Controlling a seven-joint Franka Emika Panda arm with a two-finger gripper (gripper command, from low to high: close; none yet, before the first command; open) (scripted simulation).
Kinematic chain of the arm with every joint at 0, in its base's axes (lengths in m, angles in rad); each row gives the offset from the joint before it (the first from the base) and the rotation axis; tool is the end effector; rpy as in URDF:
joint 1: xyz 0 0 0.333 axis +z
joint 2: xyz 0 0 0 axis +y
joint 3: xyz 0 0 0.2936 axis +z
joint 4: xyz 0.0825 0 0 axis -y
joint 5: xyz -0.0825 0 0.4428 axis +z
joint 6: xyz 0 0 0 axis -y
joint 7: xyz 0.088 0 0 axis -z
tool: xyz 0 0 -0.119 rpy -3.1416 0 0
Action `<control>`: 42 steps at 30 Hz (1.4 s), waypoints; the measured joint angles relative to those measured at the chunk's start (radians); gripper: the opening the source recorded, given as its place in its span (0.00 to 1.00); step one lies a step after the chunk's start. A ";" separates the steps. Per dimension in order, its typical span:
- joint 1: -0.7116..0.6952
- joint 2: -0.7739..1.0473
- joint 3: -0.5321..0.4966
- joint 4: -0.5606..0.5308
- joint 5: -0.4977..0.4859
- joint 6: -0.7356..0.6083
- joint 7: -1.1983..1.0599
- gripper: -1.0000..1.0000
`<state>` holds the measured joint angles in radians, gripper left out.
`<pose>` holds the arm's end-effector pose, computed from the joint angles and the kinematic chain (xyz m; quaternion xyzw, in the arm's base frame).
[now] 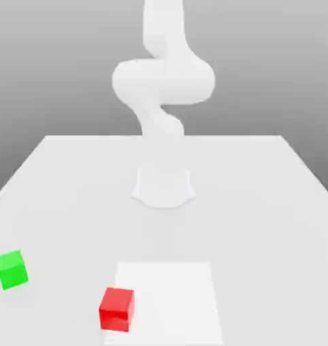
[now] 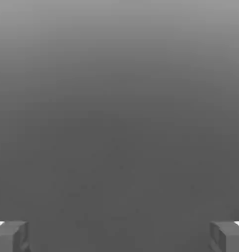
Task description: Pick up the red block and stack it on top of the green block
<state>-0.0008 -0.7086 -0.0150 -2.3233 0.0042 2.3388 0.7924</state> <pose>0.4623 -0.0085 0.6417 -0.8595 0.3685 -0.3251 0.1407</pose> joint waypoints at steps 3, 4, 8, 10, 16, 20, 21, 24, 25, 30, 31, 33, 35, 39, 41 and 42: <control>-0.002 0.114 -0.018 -0.029 0.006 0.048 -0.010 0.50; -0.002 0.151 -0.024 -0.038 0.008 0.064 -0.014 0.50; -0.007 0.296 -0.045 -0.076 0.018 0.126 -0.028 0.50; -0.011 0.369 -0.055 -0.094 0.024 0.156 -0.035 0.50; -0.024 0.586 -0.080 -0.149 0.038 0.249 -0.057 0.50; -0.045 0.731 -0.091 -0.186 0.044 0.310 -0.068 0.50; -0.049 0.767 -0.092 -0.196 0.043 0.326 -0.070 0.50; -0.058 0.876 -0.094 -0.215 0.046 0.380 -0.076 0.50; -0.062 0.912 -0.090 -0.213 0.053 0.407 -0.082 0.50; -0.085 1.051 -0.062 -0.195 0.087 0.520 -0.108 0.00; -0.085 1.051 -0.062 -0.195 0.087 0.520 -0.108 0.00; -0.085 1.051 -0.061 -0.195 0.087 0.520 -0.107 0.00; -0.088 1.066 -0.057 -0.193 0.090 0.533 -0.109 0.00; -0.076 0.969 -0.075 -0.208 0.062 0.451 -0.089 0.00; -0.076 0.903 -0.081 -0.218 0.043 0.396 -0.073 0.00; -0.085 0.884 -0.099 -0.220 0.041 0.378 -0.047 0.00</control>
<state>-0.0855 0.1752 -0.1143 -2.5435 0.0455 2.7172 0.7450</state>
